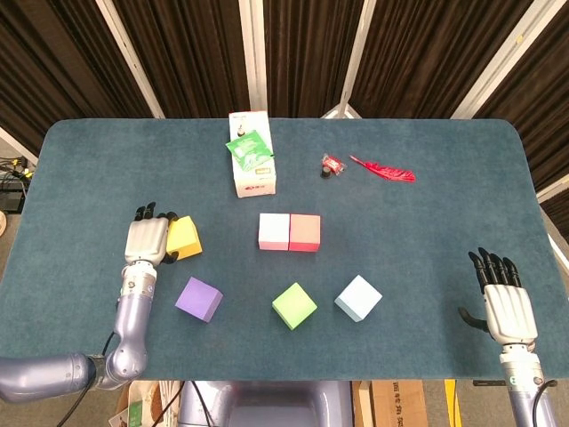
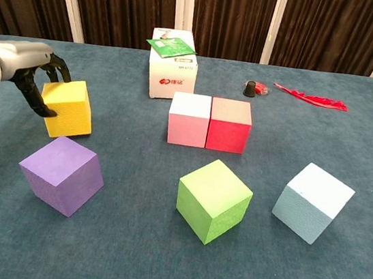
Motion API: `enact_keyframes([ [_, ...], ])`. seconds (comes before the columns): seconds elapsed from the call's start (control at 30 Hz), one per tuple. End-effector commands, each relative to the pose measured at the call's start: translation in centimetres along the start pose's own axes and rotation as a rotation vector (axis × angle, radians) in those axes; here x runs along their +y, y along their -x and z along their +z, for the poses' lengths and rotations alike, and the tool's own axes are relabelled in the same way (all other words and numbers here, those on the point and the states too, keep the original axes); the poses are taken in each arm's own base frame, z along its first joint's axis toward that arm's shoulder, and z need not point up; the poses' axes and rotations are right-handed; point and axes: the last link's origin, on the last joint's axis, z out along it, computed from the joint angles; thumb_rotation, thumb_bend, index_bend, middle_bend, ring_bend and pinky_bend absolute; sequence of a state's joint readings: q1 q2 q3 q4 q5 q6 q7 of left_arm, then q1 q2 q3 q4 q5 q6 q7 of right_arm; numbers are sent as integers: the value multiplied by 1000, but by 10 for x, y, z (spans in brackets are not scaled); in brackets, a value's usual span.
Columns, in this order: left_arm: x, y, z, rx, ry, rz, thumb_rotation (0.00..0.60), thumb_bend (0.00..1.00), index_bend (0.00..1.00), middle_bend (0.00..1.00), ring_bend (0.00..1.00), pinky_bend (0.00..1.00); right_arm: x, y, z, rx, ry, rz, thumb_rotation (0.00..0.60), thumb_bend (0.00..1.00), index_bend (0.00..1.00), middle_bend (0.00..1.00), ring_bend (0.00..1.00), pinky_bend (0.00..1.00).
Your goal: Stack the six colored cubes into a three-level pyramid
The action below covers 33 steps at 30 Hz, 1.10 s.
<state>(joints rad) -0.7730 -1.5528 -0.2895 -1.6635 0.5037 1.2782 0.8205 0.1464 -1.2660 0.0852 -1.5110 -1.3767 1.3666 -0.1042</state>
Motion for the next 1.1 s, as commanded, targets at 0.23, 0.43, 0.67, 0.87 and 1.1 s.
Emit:
enact_keyframes([
  [0.23, 2, -50, 8, -121, 161, 2, 600, 474, 305, 330, 0, 0, -1, 3, 2, -5, 8, -17, 600, 235, 0, 0, 0, 0],
  [0.43, 0, -69, 22, -108, 236, 65, 600, 474, 305, 322, 0, 0, -3, 7, 2, -16, 11, -27, 600, 235, 0, 0, 0, 0],
  [0.67, 3, -68, 29, -32, 331, 84, 600, 474, 304, 311, 0, 0, -6, 9, 1, -37, 9, -14, 600, 235, 0, 0, 0, 0],
  [0.87, -1, -55, 37, -5, 389, 43, 600, 474, 305, 309, 0, 0, -5, 10, 1, -46, 13, -13, 600, 235, 0, 0, 0, 0],
  [1.1, 4, -46, 42, 32, 439, 63, 600, 474, 303, 297, 0, 0, -4, 7, 1, -42, 17, 3, 600, 235, 0, 0, 0, 0],
])
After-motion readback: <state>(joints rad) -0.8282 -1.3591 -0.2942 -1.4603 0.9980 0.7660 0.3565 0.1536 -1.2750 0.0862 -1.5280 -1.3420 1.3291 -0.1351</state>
